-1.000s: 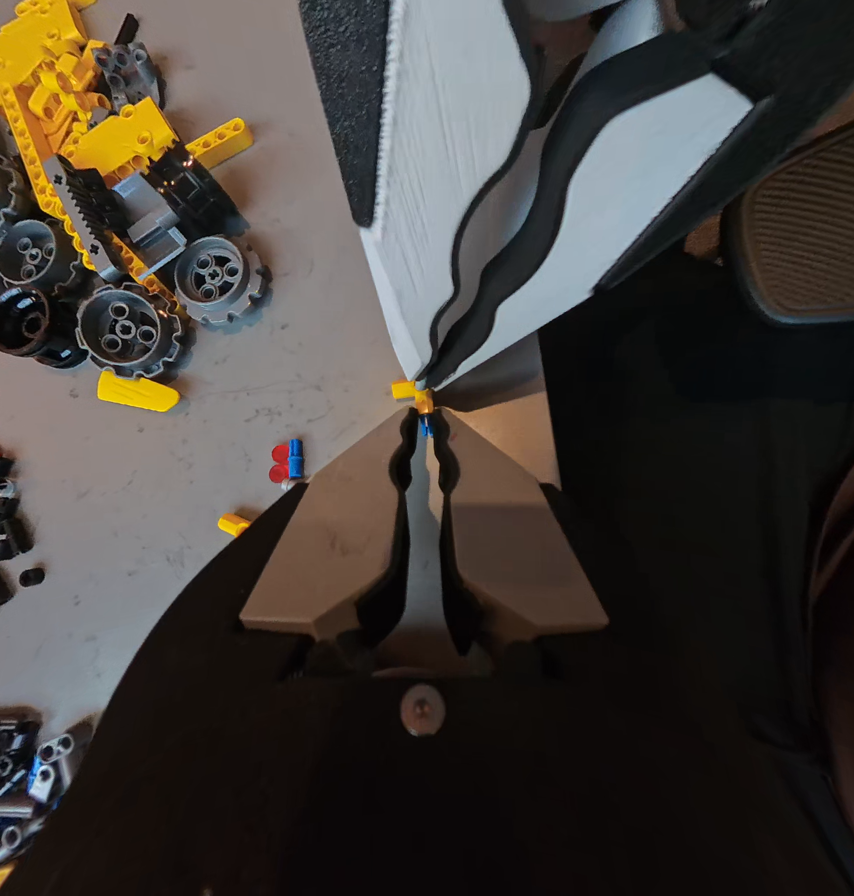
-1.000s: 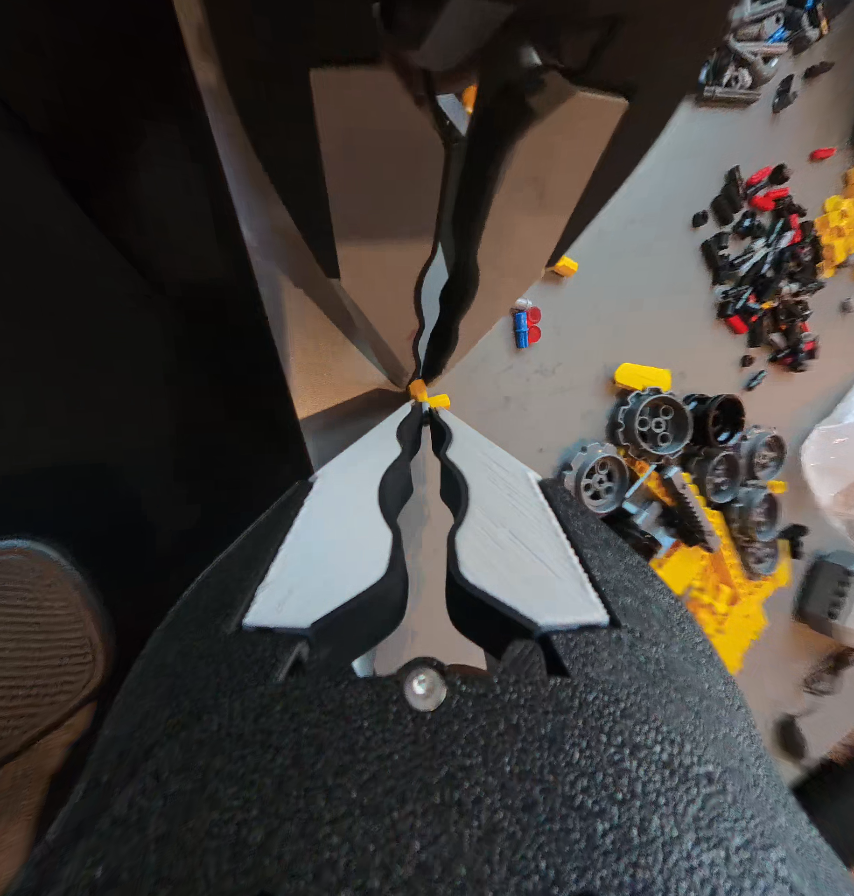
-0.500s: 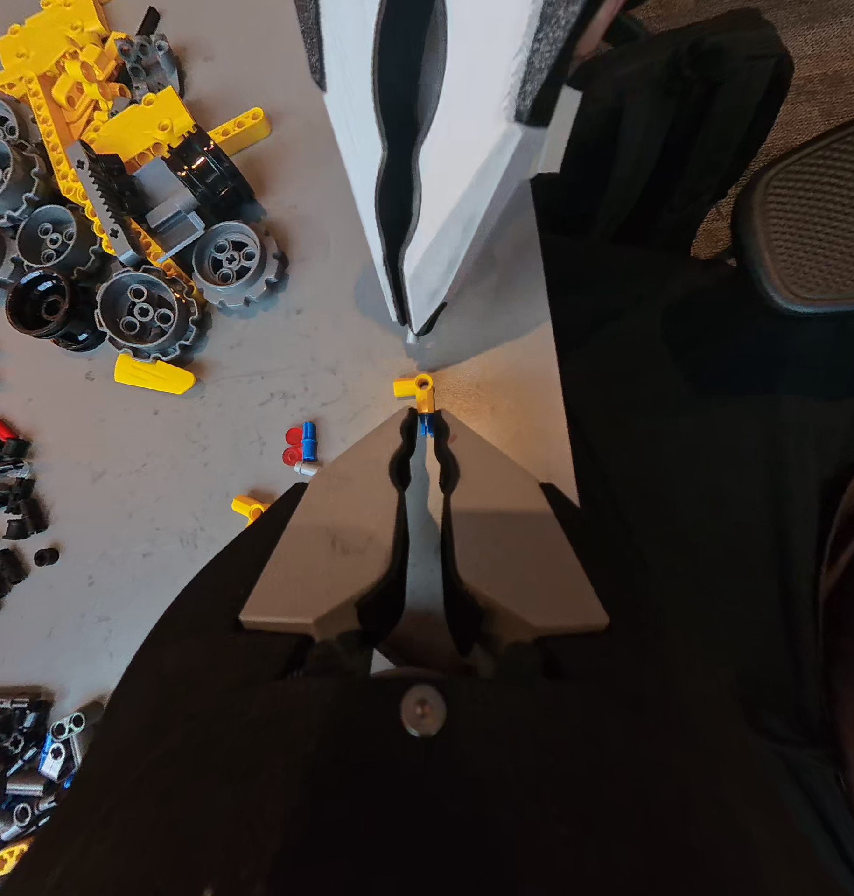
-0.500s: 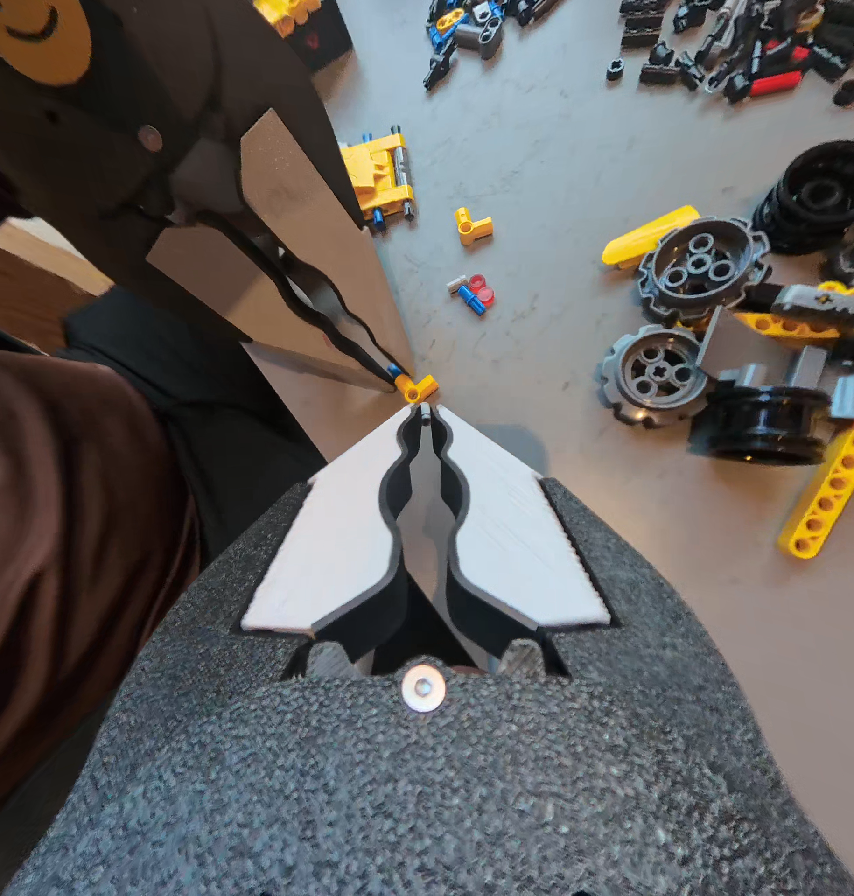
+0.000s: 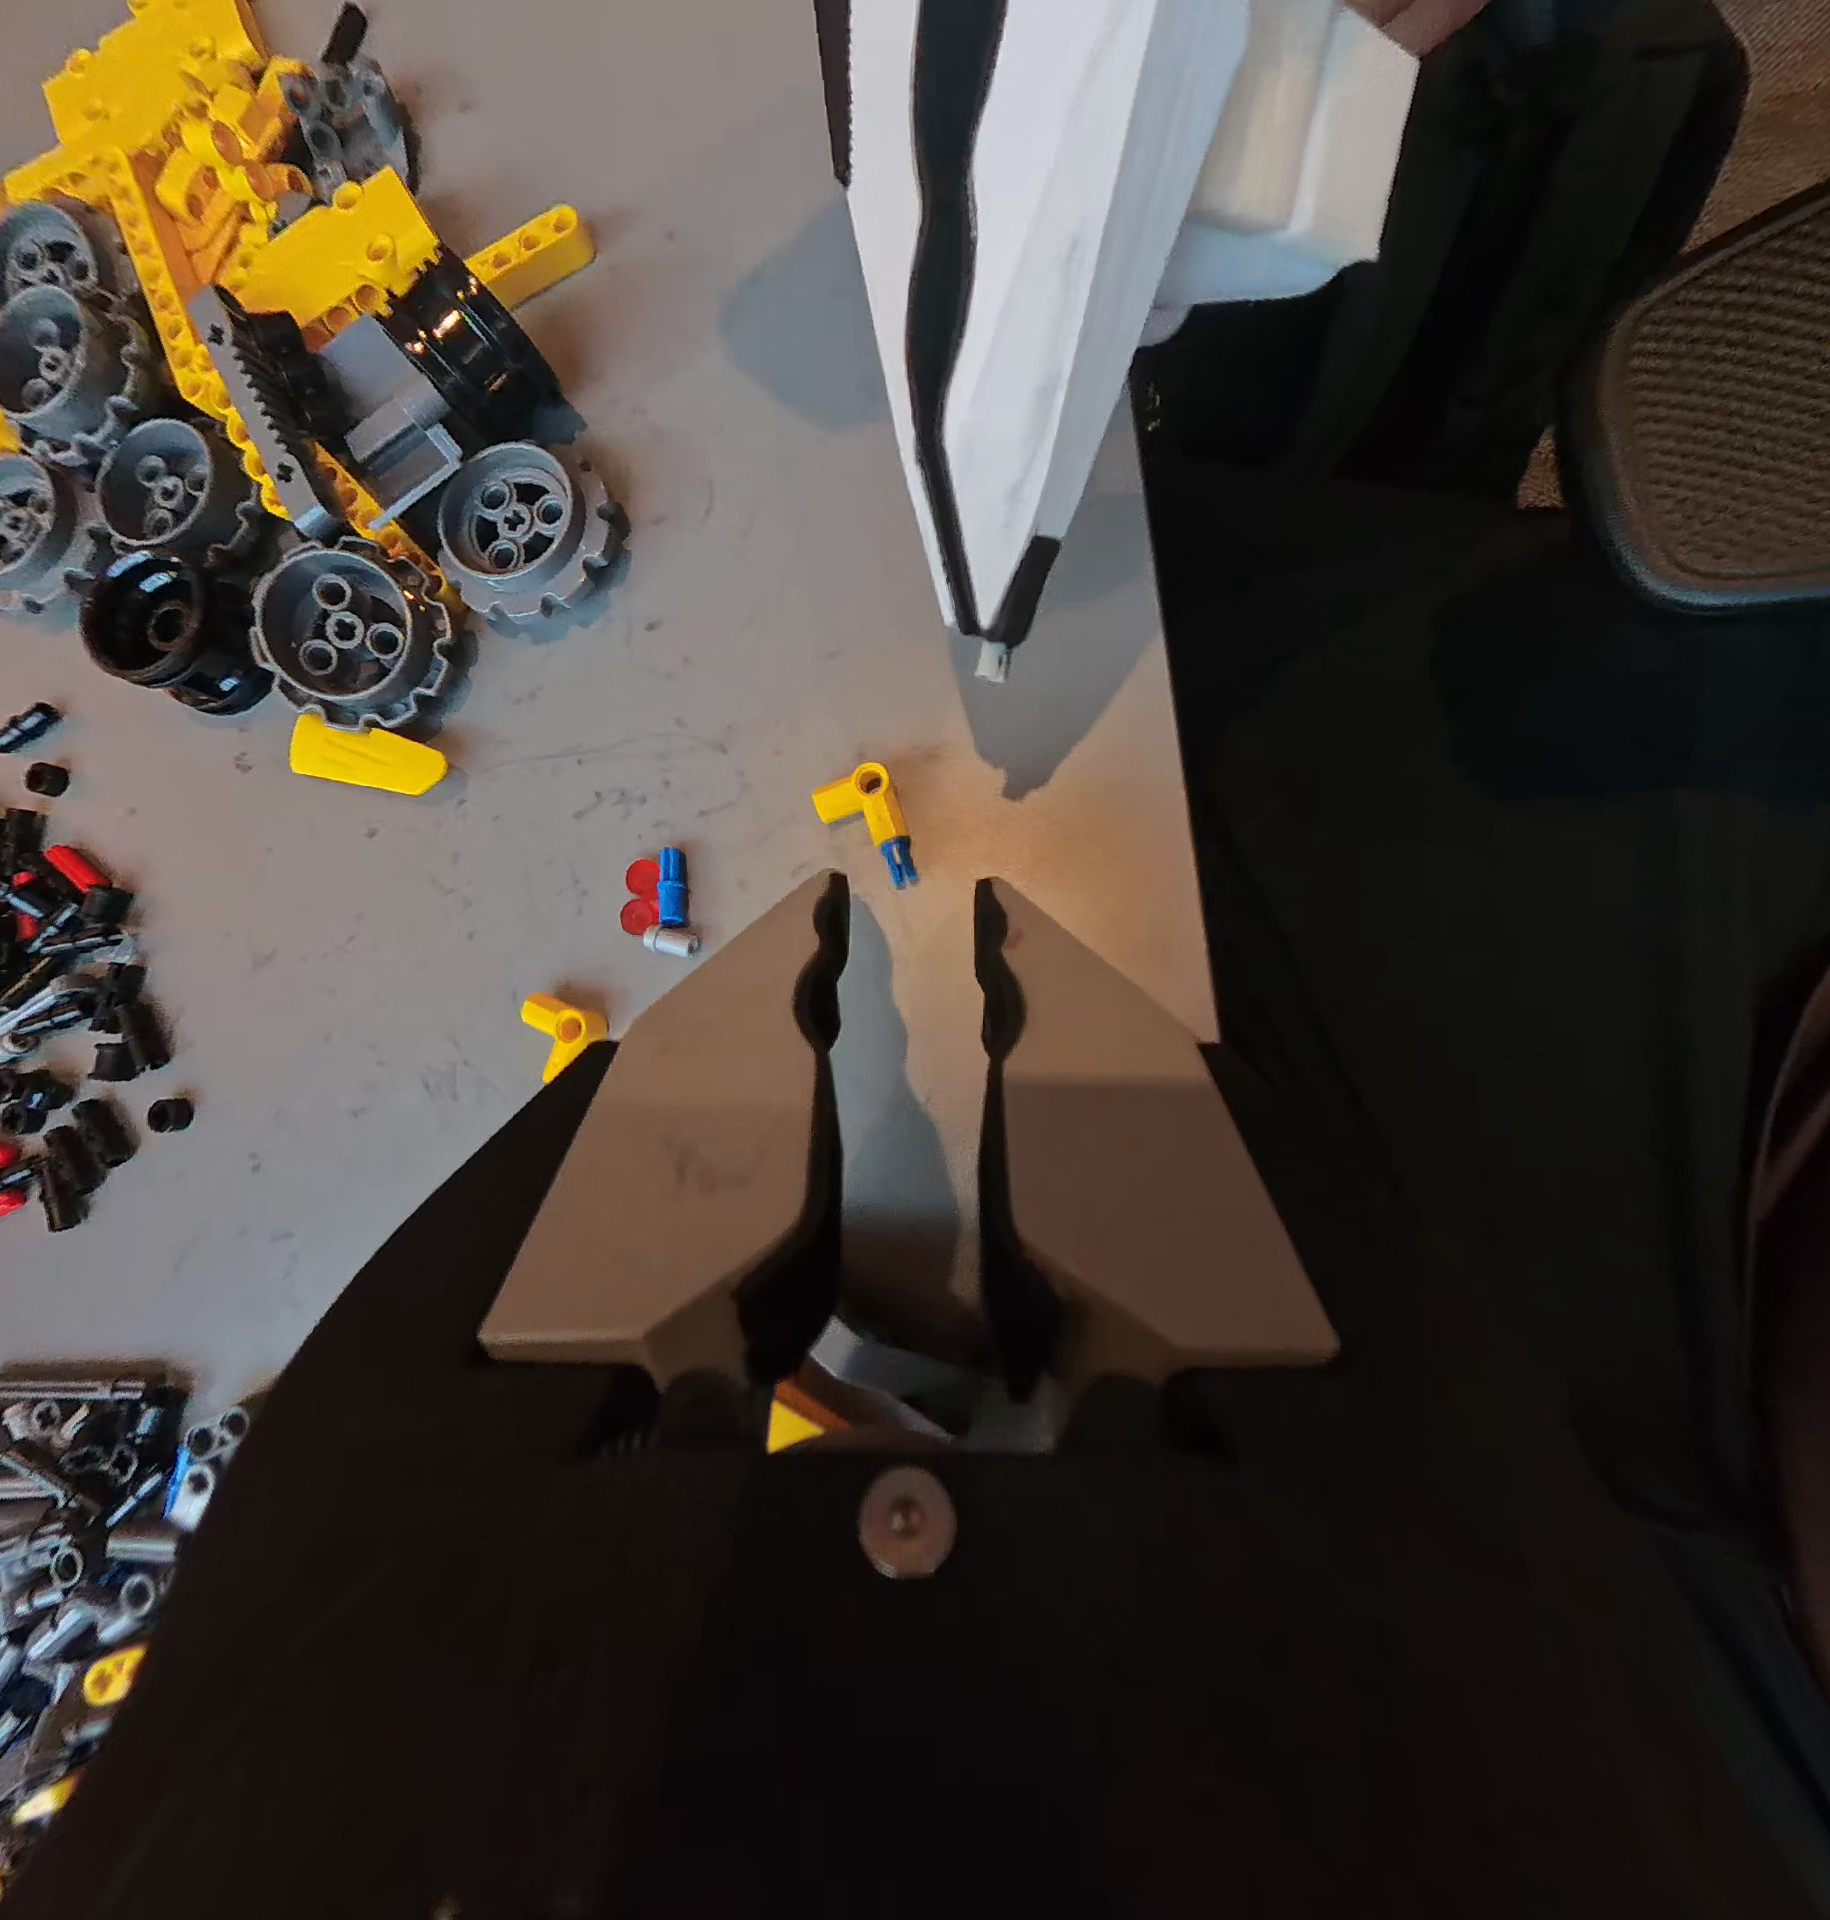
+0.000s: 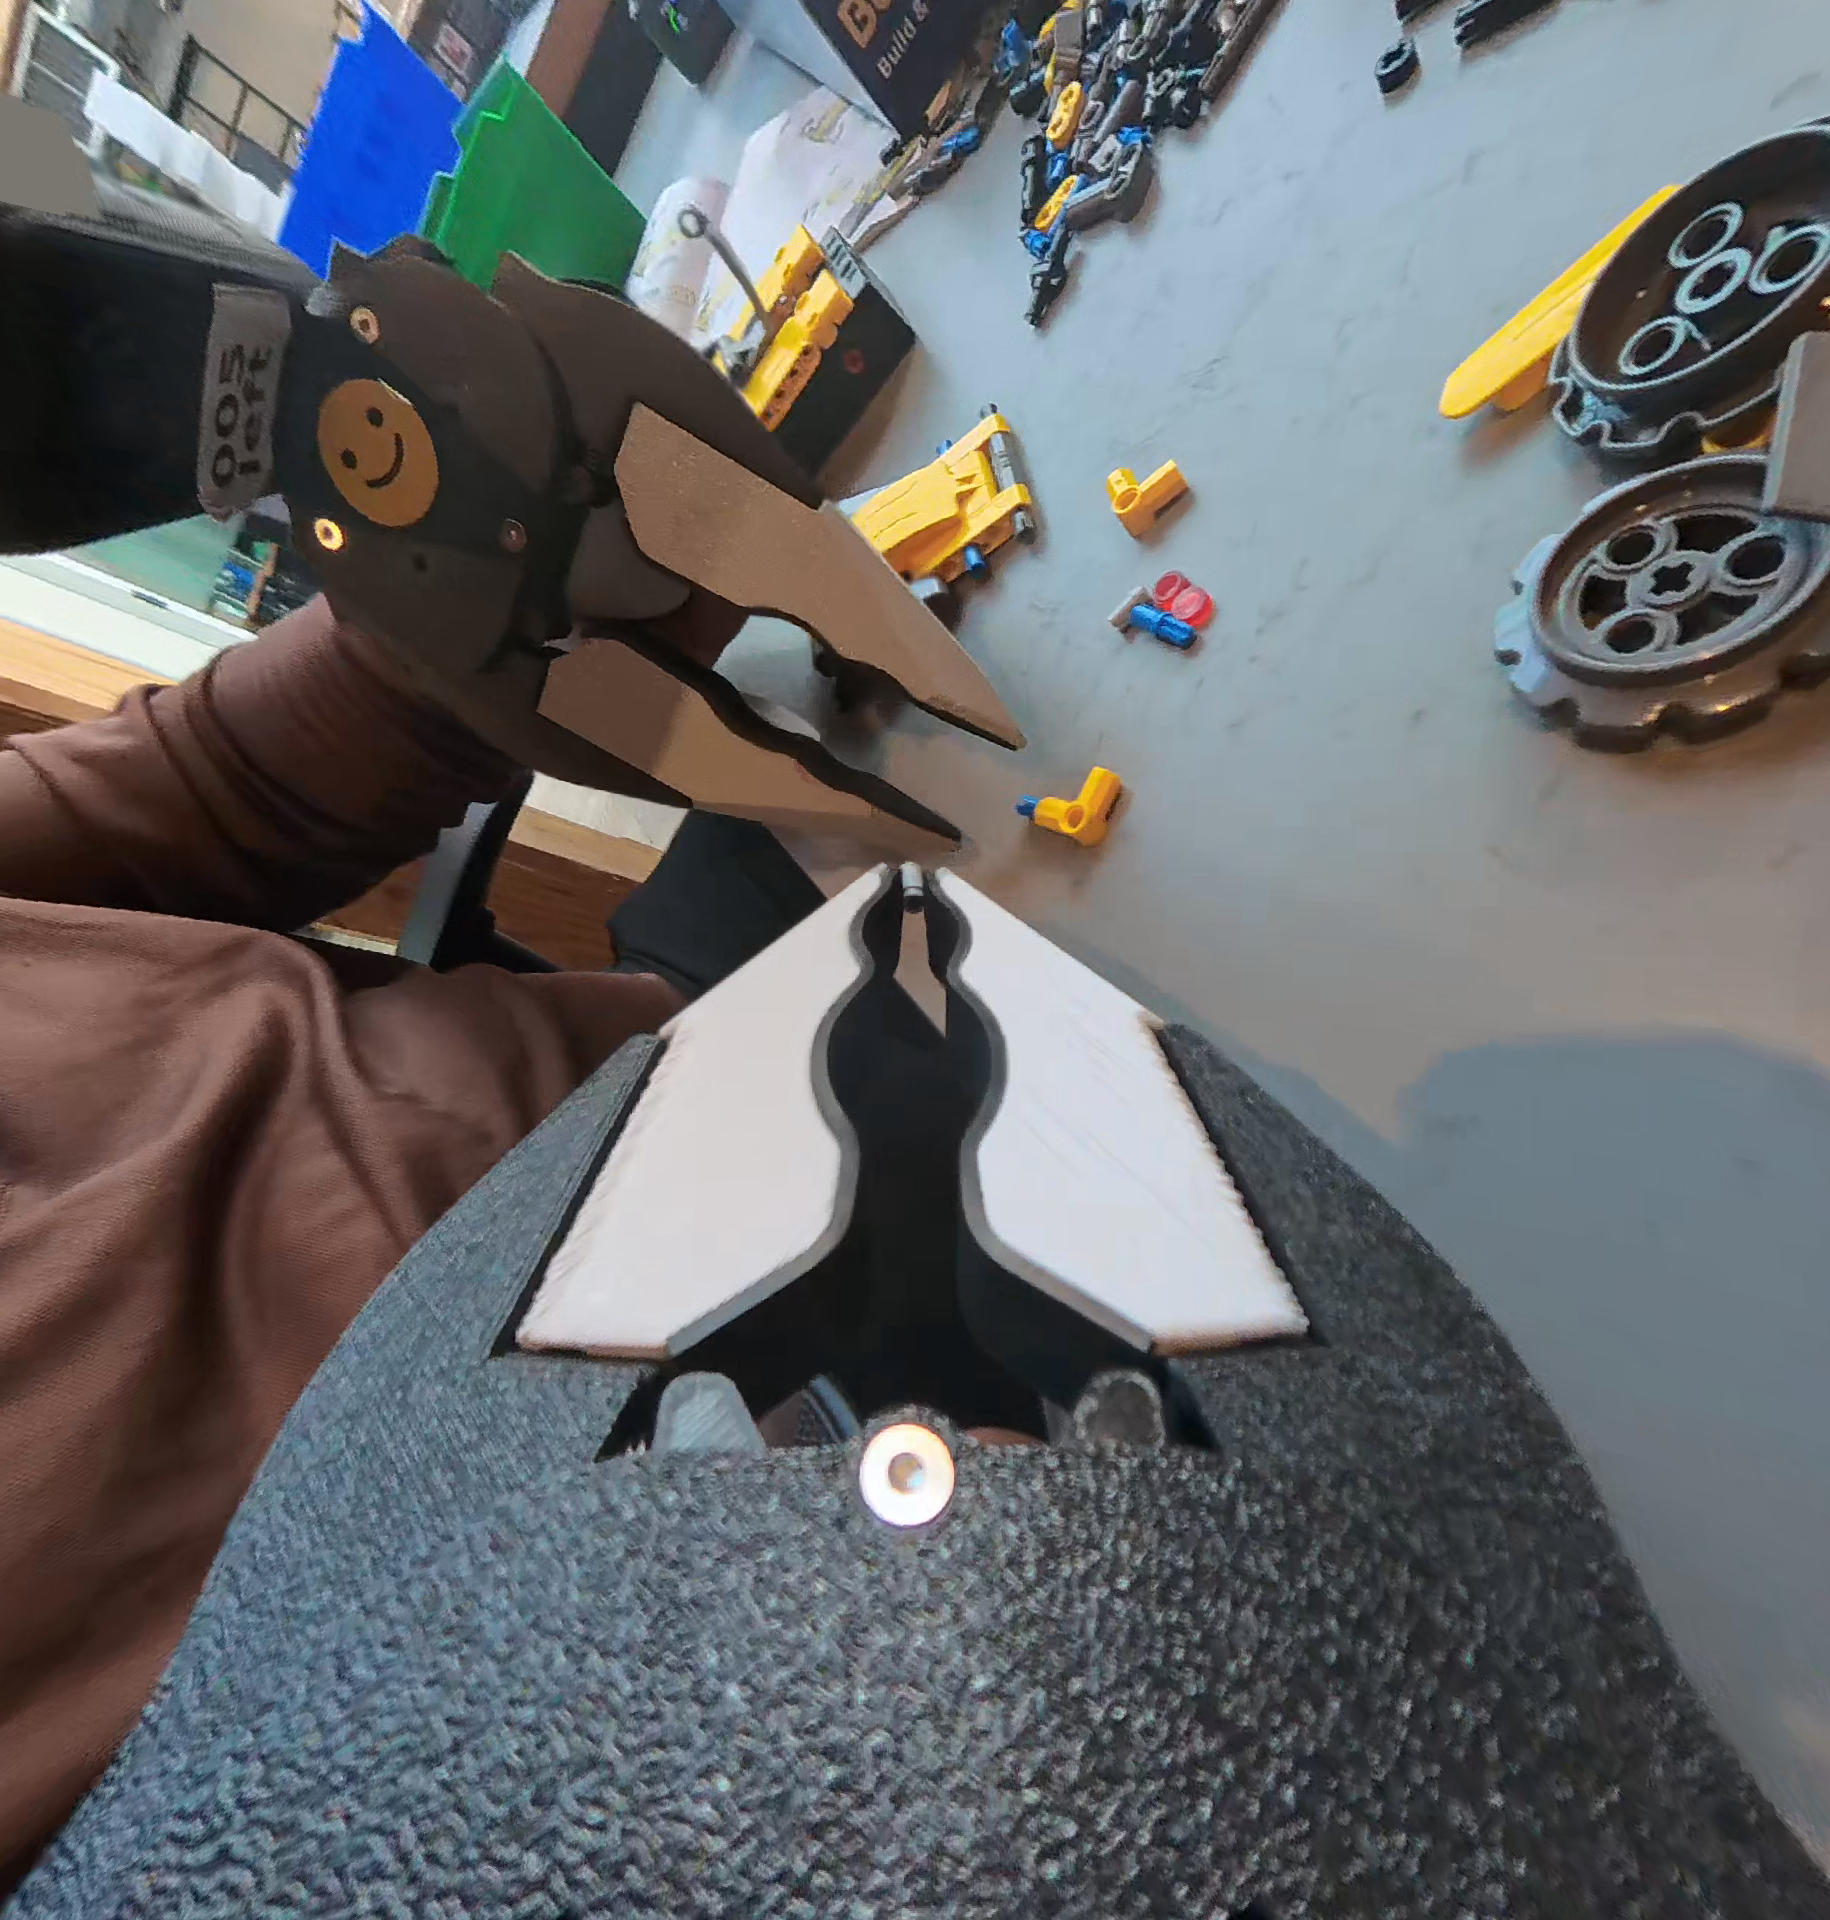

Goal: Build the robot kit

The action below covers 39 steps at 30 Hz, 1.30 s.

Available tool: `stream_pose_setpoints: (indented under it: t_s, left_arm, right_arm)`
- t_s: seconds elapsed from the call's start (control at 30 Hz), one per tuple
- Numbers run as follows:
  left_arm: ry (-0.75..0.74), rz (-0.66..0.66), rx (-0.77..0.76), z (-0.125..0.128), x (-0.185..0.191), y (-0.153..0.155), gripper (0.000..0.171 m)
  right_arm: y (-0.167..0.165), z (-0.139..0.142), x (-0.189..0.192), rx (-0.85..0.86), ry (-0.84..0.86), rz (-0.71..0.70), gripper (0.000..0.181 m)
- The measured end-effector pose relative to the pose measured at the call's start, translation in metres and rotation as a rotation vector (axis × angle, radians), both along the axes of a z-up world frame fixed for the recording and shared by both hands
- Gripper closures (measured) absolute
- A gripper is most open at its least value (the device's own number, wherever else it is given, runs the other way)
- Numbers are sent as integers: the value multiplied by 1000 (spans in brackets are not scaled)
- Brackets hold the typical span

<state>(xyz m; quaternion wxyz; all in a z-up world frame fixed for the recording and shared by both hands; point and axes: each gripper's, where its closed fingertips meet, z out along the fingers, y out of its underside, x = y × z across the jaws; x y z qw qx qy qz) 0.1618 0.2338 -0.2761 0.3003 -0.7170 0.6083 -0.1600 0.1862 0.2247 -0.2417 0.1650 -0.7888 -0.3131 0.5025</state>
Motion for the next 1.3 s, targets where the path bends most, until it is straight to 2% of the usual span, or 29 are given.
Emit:
stream_pose_setpoints:
  t_s: [0.13,0.27,0.43,0.6,0.73,0.9,1.3]
  left_arm:
    - [-77,-19,74,22,10,-9,153]
    - [-111,-44,186,37,20,-14,158]
    - [-116,-42,252,42,22,-16,170]
    - [-139,-3,286,44,22,-14,170]
    - [-207,78,321,52,23,-10,170]
    - [-245,125,337,55,24,-9,170]
    - [-271,150,352,57,28,-9,171]
  right_arm:
    - [-7,16,-8,-47,92,7,178]
    - [-10,19,-14,-62,116,13,178]
    - [-11,22,-14,-74,135,4,178]
    - [-9,24,-14,-53,142,-17,178]
    - [-6,32,-13,-6,174,-41,177]
    - [-7,37,-9,28,181,-41,167]
    - [-6,36,-8,60,160,-48,176]
